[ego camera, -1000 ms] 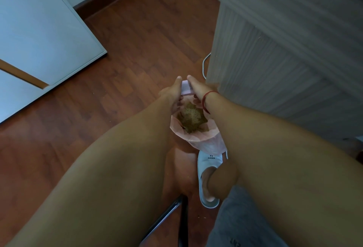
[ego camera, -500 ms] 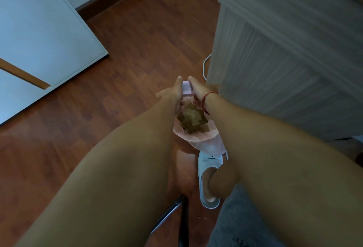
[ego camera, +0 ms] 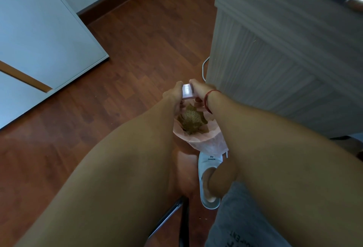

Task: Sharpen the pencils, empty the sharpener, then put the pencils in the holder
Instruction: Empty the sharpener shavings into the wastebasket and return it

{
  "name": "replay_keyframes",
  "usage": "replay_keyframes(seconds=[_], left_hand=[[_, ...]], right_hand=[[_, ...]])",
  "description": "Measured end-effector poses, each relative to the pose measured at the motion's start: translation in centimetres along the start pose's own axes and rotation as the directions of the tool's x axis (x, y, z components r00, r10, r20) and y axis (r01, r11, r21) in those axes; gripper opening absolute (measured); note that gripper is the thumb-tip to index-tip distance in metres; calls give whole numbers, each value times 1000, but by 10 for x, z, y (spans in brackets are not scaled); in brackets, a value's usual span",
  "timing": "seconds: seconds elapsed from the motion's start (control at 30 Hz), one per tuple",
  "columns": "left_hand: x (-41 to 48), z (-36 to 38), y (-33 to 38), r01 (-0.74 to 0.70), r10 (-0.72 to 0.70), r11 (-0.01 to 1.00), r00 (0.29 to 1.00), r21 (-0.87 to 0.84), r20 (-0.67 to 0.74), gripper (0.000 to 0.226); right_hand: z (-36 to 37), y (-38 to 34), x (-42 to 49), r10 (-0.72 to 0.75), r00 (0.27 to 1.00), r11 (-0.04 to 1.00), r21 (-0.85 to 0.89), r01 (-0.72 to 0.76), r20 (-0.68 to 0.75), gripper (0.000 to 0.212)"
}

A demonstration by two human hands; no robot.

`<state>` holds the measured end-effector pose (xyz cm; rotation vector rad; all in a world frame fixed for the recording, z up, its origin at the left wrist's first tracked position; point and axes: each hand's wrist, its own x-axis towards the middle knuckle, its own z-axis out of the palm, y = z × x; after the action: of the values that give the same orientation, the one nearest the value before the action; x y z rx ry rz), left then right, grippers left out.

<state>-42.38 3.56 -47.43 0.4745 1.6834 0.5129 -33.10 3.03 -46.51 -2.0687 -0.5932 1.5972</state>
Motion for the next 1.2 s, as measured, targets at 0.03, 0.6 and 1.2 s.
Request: replay_keyframes(seconds=[0.03,0.6,1.2], left_hand=[[-1,-1,0,-4,3,1000,1000,10,9,50],[-91,-44,32,-443,443,895,896,57,7,23],[-412,27,117,-947,929,312,288,-72,232,24]], right_hand=[[-2,-1,-1,2,1000,1000,-10,-2,11,54],[-25,-53,-94,-361,922,887,-255,386,140,46],[-222,-94,-411,-774,563,628,-246,738,-289,64]])
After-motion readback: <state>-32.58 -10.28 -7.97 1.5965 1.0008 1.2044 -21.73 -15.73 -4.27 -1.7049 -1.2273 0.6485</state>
